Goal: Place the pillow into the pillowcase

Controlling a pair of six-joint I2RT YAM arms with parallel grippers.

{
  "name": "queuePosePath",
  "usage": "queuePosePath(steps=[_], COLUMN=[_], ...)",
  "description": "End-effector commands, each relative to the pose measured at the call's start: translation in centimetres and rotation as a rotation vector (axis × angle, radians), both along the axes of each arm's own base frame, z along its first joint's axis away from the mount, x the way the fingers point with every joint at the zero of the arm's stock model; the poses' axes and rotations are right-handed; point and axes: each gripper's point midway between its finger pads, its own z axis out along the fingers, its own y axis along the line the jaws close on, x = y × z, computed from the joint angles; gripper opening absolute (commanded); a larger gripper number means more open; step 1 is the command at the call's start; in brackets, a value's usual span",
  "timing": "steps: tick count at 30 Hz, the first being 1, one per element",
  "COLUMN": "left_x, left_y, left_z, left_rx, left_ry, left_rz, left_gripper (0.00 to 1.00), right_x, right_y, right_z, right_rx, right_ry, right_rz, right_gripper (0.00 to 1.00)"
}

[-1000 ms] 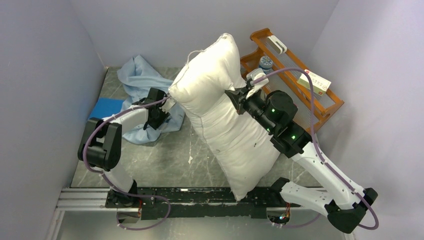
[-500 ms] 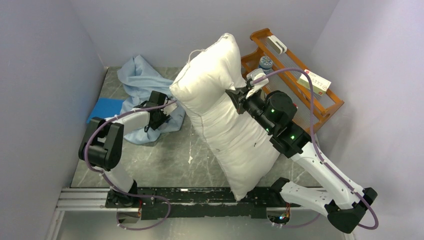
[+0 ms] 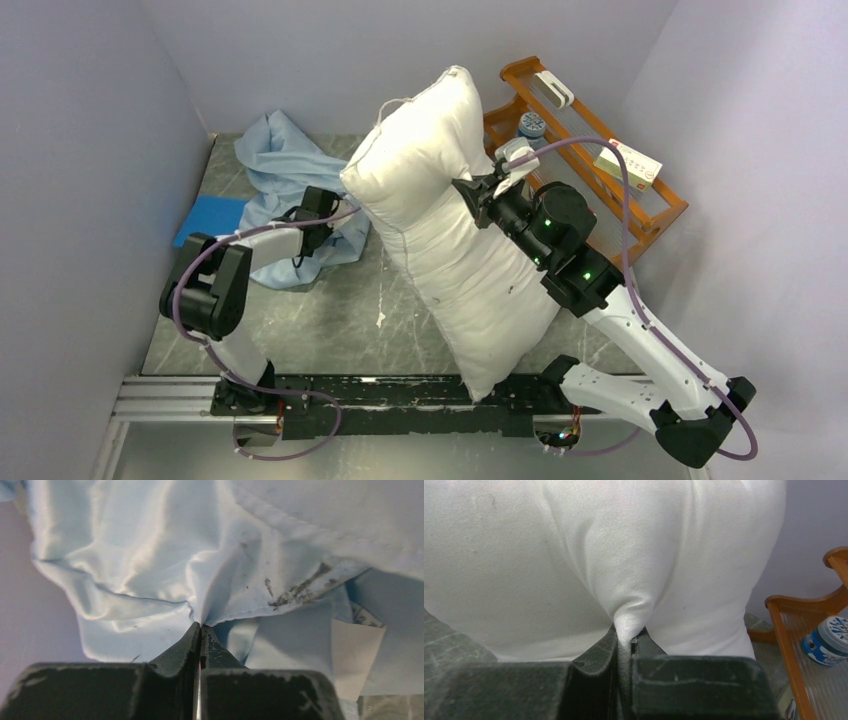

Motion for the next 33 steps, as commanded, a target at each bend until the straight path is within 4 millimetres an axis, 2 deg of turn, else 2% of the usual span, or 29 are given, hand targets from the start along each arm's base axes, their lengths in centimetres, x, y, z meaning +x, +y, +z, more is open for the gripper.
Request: queuePosePath(steps=[1,5,7,11,16,18,21,23,25,27,31,33], left_x=[2.5,3.2,3.3,3.2,2.7,2.5,2.1,1.8,1.2,0.7,0.3,0.1], left_y=[0.5,0.9,1.0,1.2,2.1,2.1,2.3,2.0,1.8,2.3,3.1,2.9], left_z=[7.0,14.0,16.4,18.5,20.9,22.4,24.7,26.2,27.7,28.9,29.9,29.9], left_rx=[-0.032,-0.181,-0.264,-0.356,-0.426,-0.449,-0.491,-0.546,-0.595,-0.632,-0.681,-0.688], left_ry=[-0.241,-0.455,-0.517,-0.554,-0.621,-0.657,-0.705,-0.727,-0.761,-0.804,-0.841,-0.826], left_rz=[0.11,0.195,0.215,0.227,0.251,0.246,0.26,0.247,0.251,0.286,0.328,0.317], left_gripper=[0.05,0.05,0.05,0.05,0.05,0.05,0.05,0.05,0.05,0.05,0.05,0.05], right_x=[-0.9,-2.9,-4.3,-7.9,-10.6,-12.6,-15.5,-16.1,-16.1,-15.7,-15.6,-15.5], right_y=[0.3,3.6,5.3,8.3,11.9,13.7,15.4,16.4,17.2,17.6,18.1,18.3], right_z=[-1.7,-2.6,-3.4,-4.4,-6.5,-7.7,-8.9,-10.4,-12.2,-13.1,-14.3,-15.6], right_rx=[-0.032,-0.032,-0.035,-0.038,-0.078,-0.092,-0.055,-0.084,-0.129,-0.141,-0.164,-0.186], right_ry=[0.056,0.106,0.136,0.152,0.236,0.276,0.339,0.375,0.42,0.446,0.466,0.512], right_rz=[0.052,0.259,0.388,0.659,0.847,0.969,1.131,1.155,1.144,1.128,1.143,1.142], right_gripper=[0.0,0.0,0.0,0.0,0.0,0.0,0.0,0.0,0.0,0.0,0.0,0.0])
